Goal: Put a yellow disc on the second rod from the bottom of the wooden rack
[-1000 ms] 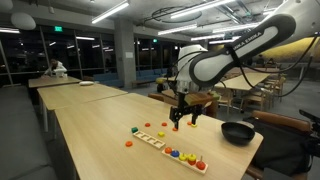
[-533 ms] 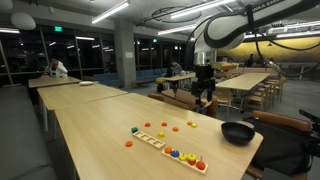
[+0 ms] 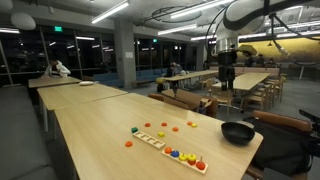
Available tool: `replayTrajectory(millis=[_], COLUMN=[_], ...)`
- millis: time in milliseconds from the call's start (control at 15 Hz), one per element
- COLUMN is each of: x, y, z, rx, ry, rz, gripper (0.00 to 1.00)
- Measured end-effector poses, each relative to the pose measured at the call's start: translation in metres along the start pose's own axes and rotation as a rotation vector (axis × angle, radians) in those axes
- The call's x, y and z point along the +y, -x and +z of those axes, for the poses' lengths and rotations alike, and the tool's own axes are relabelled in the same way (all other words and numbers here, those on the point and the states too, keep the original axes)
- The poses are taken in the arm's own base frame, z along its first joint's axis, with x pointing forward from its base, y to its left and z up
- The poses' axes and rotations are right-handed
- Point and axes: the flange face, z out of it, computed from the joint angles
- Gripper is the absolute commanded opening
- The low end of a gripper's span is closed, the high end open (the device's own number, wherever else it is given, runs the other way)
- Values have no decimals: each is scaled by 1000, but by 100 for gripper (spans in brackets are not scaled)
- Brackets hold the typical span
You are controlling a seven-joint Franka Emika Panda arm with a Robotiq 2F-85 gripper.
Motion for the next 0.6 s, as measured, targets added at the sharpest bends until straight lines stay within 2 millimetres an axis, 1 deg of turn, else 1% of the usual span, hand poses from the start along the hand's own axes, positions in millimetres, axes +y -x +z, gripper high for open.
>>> replayTrajectory(millis=[200, 333, 600], x=[26, 40, 56], y=[23, 38, 63], z=[-11, -19, -30], rx=[20, 50, 110], ry=[-11, -20, -31], rz=[10, 35, 74], gripper=[100, 100, 100])
